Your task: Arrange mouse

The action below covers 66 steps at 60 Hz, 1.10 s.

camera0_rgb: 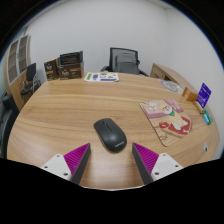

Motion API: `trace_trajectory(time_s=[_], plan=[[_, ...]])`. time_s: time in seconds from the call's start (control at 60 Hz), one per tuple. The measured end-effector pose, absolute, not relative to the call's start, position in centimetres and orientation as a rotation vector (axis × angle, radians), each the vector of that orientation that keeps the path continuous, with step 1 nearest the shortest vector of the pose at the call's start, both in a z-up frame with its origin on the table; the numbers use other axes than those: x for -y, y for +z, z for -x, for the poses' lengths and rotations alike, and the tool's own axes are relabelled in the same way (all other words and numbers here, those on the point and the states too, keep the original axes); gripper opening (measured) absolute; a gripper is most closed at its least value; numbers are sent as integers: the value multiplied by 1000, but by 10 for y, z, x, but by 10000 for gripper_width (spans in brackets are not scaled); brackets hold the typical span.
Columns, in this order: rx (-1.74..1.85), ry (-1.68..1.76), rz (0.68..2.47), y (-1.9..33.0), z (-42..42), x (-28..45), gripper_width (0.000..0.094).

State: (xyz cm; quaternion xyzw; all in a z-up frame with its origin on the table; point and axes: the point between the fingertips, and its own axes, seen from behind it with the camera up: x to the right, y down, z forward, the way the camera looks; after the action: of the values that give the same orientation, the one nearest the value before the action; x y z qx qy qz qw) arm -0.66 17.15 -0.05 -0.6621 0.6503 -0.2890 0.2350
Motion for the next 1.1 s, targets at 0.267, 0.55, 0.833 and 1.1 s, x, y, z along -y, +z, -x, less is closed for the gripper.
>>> trace_trajectory(time_s=[0.267,0.55,0.833,1.1], plan=[[-1806,-765,1787,-17,-42,-163,873],[-1817,-765,1775,-18,-68,-153,864],[-1823,-727,1775,-21,-73,-159,552],[-1866,-698,1779,-20,-70,-159,340]])
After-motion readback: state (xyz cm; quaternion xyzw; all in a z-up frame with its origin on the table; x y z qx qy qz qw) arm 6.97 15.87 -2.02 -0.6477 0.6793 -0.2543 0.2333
